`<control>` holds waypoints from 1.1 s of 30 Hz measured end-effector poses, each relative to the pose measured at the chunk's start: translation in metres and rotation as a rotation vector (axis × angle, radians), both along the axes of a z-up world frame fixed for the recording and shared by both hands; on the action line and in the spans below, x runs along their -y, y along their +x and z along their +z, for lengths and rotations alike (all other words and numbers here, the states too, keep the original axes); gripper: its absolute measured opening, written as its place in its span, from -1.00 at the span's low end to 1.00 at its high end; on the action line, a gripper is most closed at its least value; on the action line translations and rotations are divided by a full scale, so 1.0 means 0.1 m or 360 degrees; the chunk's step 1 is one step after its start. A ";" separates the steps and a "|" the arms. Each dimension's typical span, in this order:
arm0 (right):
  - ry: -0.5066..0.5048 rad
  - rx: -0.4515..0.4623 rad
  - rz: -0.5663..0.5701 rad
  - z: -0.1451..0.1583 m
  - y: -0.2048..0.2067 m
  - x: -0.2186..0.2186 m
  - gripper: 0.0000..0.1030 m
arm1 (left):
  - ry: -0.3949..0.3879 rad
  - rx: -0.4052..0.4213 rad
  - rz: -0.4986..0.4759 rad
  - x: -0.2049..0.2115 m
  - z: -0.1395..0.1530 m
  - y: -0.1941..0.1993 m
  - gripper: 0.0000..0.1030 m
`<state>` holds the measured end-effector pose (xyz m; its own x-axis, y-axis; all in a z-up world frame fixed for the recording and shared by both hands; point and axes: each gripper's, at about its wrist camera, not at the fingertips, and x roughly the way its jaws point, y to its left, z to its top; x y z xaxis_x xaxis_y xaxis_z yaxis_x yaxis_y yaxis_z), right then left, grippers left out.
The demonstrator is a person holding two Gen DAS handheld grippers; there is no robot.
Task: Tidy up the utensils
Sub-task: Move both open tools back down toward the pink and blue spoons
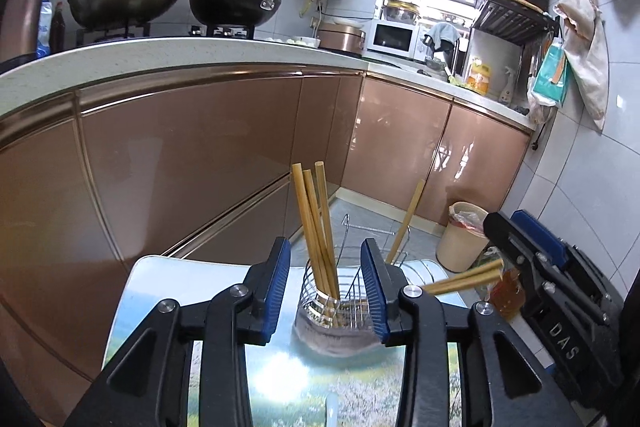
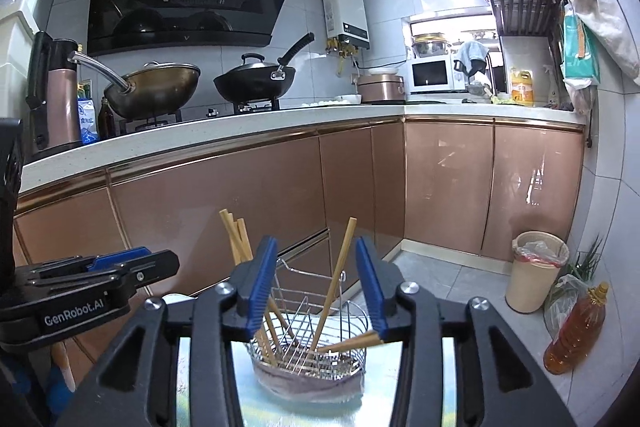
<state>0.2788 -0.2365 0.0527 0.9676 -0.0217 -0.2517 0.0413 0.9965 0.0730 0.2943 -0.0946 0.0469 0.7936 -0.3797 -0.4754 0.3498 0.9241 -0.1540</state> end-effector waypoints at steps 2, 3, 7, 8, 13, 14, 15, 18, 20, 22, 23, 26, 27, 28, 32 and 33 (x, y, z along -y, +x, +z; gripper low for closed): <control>-0.0008 0.0009 -0.0002 0.04 -0.11 -0.02 -0.23 | 0.0017 0.0022 0.0015 -0.03 0.02 -0.08 -0.28; -0.0010 0.0014 -0.0001 0.06 -0.17 -0.03 -0.23 | 0.0019 0.0029 0.0023 -0.05 0.02 -0.13 -0.22; -0.0026 0.0024 0.0001 0.13 -0.36 -0.07 -0.23 | 0.0023 0.0050 0.0049 -0.16 0.03 -0.30 -0.16; -0.0030 0.0021 0.0006 0.14 -0.40 -0.08 -0.23 | 0.0028 0.0060 0.0055 -0.19 0.03 -0.36 -0.15; -0.0033 -0.0020 0.0033 0.11 -0.60 -0.15 -0.23 | 0.0046 0.0079 0.0080 -0.31 0.03 -0.56 -0.09; -0.0031 -0.0032 0.0041 0.10 -0.63 -0.16 -0.23 | 0.0049 0.0078 0.0084 -0.34 0.01 -0.60 -0.08; -0.0028 -0.0048 0.0051 0.08 -0.66 -0.17 -0.23 | 0.0048 0.0072 0.0088 -0.37 0.01 -0.63 -0.08; -0.0040 -0.0101 0.0070 0.01 -0.76 -0.23 -0.23 | 0.0047 0.0055 0.0096 -0.44 -0.03 -0.71 -0.08; -0.0041 -0.0136 0.0080 -0.04 -0.81 -0.26 -0.23 | 0.0049 0.0053 0.0107 -0.48 -0.05 -0.77 -0.08; -0.0035 -0.0183 0.0098 -0.09 -0.87 -0.29 -0.23 | 0.0051 0.0051 0.0111 -0.51 -0.06 -0.85 -0.08; -0.0032 -0.0205 0.0103 -0.12 -0.90 -0.30 -0.23 | 0.0059 0.0052 0.0115 -0.53 -0.07 -0.88 -0.08; -0.0020 -0.0267 0.0118 -0.19 -0.98 -0.33 -0.23 | 0.0082 0.0056 0.0121 -0.57 -0.09 -1.01 -0.08; -0.0018 -0.0280 0.0119 -0.21 -1.00 -0.33 -0.23 | 0.0088 0.0055 0.0126 -0.59 -0.10 -1.04 -0.08; -0.0014 -0.0294 0.0120 -0.23 -1.03 -0.34 -0.23 | 0.0094 0.0053 0.0130 -0.60 -0.10 -1.08 -0.08; 0.0008 -0.0342 0.0139 -0.29 -1.14 -0.35 -0.23 | 0.0111 0.0039 0.0166 -0.70 -0.15 -1.22 -0.08; 0.0011 -0.0356 0.0144 -0.31 -1.16 -0.34 -0.23 | 0.0117 0.0035 0.0175 -0.71 -0.17 -1.25 -0.08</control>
<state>0.1624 -0.2021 0.0214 0.8857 0.0650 -0.4597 -0.0322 0.9964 0.0788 0.1693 -0.0231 0.0302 0.8392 -0.2547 -0.4804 0.2484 0.9655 -0.0780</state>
